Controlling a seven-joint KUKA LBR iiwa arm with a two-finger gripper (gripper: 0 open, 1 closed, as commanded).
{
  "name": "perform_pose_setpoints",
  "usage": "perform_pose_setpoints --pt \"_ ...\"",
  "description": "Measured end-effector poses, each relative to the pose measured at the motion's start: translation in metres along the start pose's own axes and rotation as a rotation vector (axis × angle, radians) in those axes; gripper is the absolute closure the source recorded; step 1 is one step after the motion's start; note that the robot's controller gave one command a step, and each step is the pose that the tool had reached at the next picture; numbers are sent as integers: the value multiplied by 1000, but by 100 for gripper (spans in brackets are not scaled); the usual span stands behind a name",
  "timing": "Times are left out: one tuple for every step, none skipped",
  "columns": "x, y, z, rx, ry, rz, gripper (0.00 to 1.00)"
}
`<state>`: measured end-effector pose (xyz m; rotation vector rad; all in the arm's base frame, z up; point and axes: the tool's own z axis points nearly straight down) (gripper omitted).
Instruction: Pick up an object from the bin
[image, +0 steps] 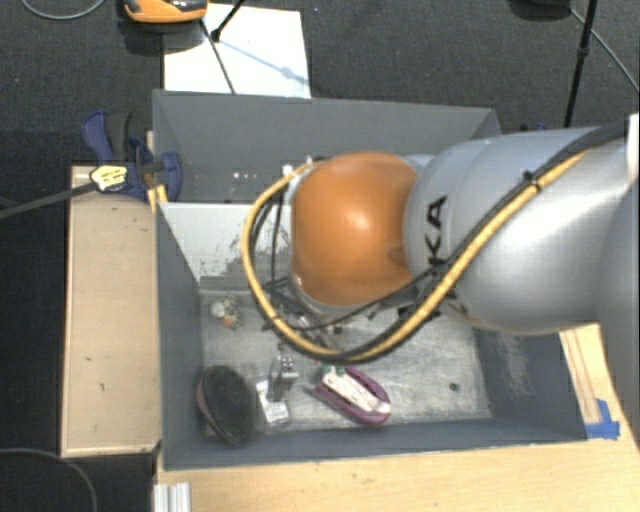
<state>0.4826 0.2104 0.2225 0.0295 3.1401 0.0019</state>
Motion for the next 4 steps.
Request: perform_pose_setpoints --pt "-21 -114 122 5 7 -24 0" --pt "-12 -160 152 -1 4 -106 0" --pt "-12 -159 150 1 5 -102 100" --pt "-8 -155 3 0 -8 -79 100"
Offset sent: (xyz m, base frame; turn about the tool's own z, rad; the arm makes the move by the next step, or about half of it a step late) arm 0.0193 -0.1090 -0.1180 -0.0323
